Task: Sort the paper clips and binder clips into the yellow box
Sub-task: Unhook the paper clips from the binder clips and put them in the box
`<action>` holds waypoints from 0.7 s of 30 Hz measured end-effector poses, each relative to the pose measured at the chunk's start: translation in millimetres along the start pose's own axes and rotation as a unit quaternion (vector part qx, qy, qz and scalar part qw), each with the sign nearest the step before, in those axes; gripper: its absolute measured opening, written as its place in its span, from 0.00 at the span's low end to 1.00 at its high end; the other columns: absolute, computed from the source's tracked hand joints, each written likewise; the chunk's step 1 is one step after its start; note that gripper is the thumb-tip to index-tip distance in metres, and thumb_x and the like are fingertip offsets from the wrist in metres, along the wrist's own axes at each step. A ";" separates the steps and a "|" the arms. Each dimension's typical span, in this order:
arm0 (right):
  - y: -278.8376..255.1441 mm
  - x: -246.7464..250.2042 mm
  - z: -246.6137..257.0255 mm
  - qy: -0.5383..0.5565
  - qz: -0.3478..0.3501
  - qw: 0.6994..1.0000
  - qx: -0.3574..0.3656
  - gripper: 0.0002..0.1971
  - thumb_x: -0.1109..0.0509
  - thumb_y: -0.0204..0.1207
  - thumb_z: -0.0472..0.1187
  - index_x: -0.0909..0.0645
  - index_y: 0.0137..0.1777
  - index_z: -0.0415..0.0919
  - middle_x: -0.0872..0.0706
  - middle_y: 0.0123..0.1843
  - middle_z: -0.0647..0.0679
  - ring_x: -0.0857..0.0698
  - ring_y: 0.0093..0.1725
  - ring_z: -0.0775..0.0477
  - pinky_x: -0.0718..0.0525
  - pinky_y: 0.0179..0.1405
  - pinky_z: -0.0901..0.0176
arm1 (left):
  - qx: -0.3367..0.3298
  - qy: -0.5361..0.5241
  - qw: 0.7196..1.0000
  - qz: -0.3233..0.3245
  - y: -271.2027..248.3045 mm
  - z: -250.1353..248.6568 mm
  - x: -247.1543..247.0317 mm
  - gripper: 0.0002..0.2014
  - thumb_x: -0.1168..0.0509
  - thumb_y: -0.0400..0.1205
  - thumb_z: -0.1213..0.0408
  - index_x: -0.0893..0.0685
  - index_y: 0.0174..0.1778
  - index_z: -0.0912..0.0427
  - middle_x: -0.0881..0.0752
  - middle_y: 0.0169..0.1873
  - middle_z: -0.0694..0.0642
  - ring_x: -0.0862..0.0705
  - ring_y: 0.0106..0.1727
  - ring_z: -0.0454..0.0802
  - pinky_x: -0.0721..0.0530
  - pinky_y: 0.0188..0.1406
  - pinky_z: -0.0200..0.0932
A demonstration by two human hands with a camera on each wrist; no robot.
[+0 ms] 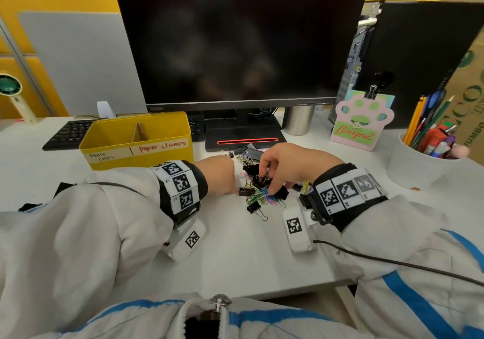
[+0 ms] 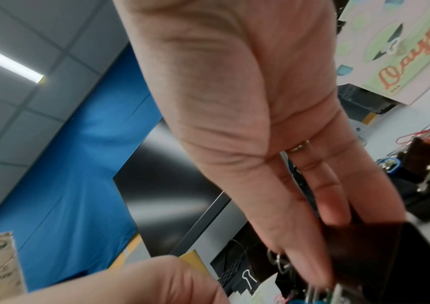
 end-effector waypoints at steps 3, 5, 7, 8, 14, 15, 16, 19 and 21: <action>1.3 11.8 -13.6 0.024 -0.056 0.998 -0.018 0.14 0.23 0.71 0.23 0.14 0.43 0.45 0.16 0.46 0.44 0.09 0.46 0.38 0.07 0.46 0.45 | 0.020 -0.032 0.999 -0.027 -0.8 7.4 10.7 0.12 0.32 0.84 0.61 0.11 0.59 0.62 0.11 0.56 0.58 0.12 0.56 0.56 0.13 0.58 0.47; 0.4 15.9 -26.9 0.050 -0.089 0.994 -0.048 0.12 0.25 0.73 0.24 0.15 0.41 0.44 0.15 0.46 0.42 0.09 0.43 0.37 0.07 0.46 0.44 | 0.029 -0.152 0.986 -0.055 0.6 15.1 19.1 0.05 0.32 0.85 0.65 0.12 0.48 0.60 0.10 0.46 0.57 0.11 0.43 0.52 0.10 0.43 0.42; -3.9 15.2 -36.4 0.069 -0.100 0.990 -0.075 0.08 0.18 0.71 0.37 0.16 0.42 0.41 0.13 0.44 0.42 0.10 0.40 0.40 0.06 0.42 0.48 | 0.043 -0.323 0.944 -0.059 -2.2 21.0 21.9 0.07 0.31 0.84 0.68 0.18 0.40 0.57 0.10 0.39 0.56 0.12 0.33 0.47 0.12 0.29 0.36; -5.5 13.4 -39.6 0.077 -0.095 0.989 -0.083 0.13 0.15 0.68 0.43 0.16 0.43 0.40 0.12 0.41 0.42 0.11 0.39 0.42 0.07 0.40 0.50 | 0.053 -0.391 0.917 -0.053 -3.7 23.4 19.8 0.06 0.30 0.84 0.69 0.18 0.43 0.56 0.09 0.41 0.57 0.10 0.35 0.48 0.10 0.34 0.37; -6.3 1.3 -30.2 0.092 -0.046 0.991 -0.087 0.16 0.12 0.63 0.39 0.13 0.48 0.39 0.12 0.40 0.43 0.11 0.38 0.46 0.06 0.44 0.47 | 0.054 -0.514 0.856 -0.015 -3.6 4.9 10.4 0.12 0.34 0.85 0.76 0.14 0.61 0.59 0.10 0.48 0.60 0.11 0.42 0.48 0.09 0.45 0.41; -4.8 2.6 -30.2 0.103 -0.057 0.989 -0.090 0.15 0.13 0.64 0.37 0.13 0.47 0.39 0.12 0.41 0.42 0.11 0.38 0.45 0.06 0.43 0.47 | 0.063 -0.541 0.839 -0.013 -4.4 2.5 9.0 0.12 0.37 0.85 0.77 0.15 0.60 0.61 0.11 0.46 0.61 0.14 0.39 0.47 0.11 0.43 0.41; -3.7 3.7 -31.2 0.112 -0.069 0.987 -0.093 0.13 0.13 0.64 0.36 0.12 0.47 0.39 0.11 0.43 0.40 0.11 0.38 0.44 0.06 0.43 0.46 | 0.076 -0.570 0.818 -0.012 -5.9 0.9 7.7 0.11 0.39 0.86 0.78 0.16 0.59 0.63 0.14 0.43 0.61 0.17 0.36 0.47 0.13 0.39 0.40; -0.8 8.7 -36.9 0.135 -0.112 0.979 -0.103 0.12 0.16 0.65 0.40 0.11 0.46 0.38 0.09 0.47 0.36 0.13 0.36 0.42 0.07 0.46 0.43 | 0.103 -0.631 0.769 0.006 -9.0 -0.4 1.1 0.09 0.44 0.84 0.78 0.21 0.46 0.63 0.22 0.37 0.61 0.25 0.30 0.49 0.27 0.29 0.41; -1.6 12.5 -39.0 0.160 -0.134 0.973 -0.103 0.11 0.18 0.67 0.43 0.11 0.45 0.39 0.10 0.48 0.39 0.11 0.41 0.43 0.07 0.48 0.44 | 0.096 -0.613 0.783 0.033 -7.2 -5.5 -1.5 0.08 0.44 0.81 0.75 0.27 0.38 0.59 0.28 0.32 0.57 0.32 0.26 0.48 0.35 0.26 0.40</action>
Point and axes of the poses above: each hand's wrist, its own y-axis towards the middle knuckle, its own x-axis out of the back of the hand, z = x × y, the point moved 10 cm from there along y, towards the middle knuckle
